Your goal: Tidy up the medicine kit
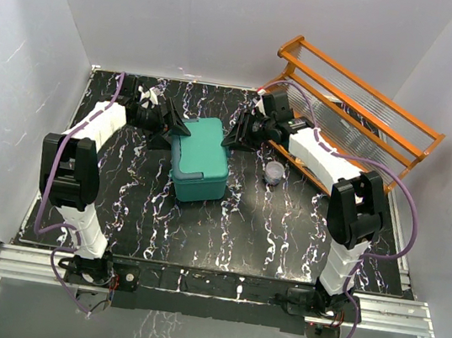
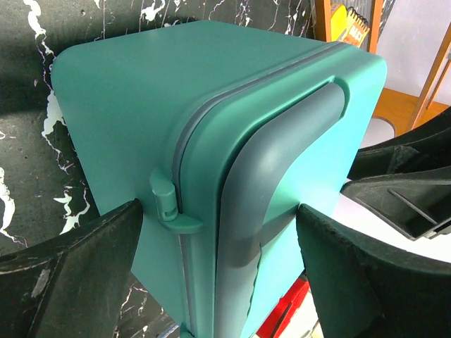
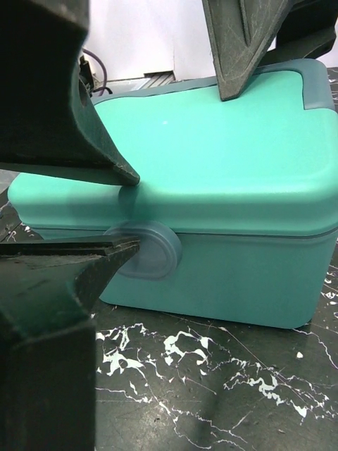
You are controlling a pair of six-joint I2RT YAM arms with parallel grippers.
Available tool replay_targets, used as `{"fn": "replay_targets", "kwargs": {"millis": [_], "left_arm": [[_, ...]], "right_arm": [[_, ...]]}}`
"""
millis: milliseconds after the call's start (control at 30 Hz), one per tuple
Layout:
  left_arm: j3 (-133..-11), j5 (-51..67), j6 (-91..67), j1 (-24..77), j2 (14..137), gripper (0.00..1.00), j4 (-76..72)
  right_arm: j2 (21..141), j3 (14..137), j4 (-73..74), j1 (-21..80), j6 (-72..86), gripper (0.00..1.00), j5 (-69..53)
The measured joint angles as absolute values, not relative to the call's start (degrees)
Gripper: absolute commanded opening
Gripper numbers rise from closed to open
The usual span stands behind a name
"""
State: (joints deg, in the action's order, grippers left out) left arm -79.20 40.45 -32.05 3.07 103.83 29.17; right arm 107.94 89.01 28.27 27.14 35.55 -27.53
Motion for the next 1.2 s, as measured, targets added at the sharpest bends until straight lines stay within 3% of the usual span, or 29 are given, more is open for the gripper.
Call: {"fn": "replay_targets", "kwargs": {"millis": [400, 733, 1200], "left_arm": [[-79.5, 40.2, -31.9, 3.1, 103.8, 0.87, 29.6], [-79.5, 40.2, -31.9, 3.1, 103.8, 0.87, 29.6], [-79.5, 40.2, -32.6, 3.2, 103.8, 0.86, 29.4]], "right_arm": [[108.2, 90.0, 29.6, 27.4, 33.8, 0.45, -27.8], [109.6, 89.9, 29.2, 27.3, 33.2, 0.52, -30.9], [110.8, 89.9, 27.4, 26.6, 32.9, 0.52, -35.1]]}}
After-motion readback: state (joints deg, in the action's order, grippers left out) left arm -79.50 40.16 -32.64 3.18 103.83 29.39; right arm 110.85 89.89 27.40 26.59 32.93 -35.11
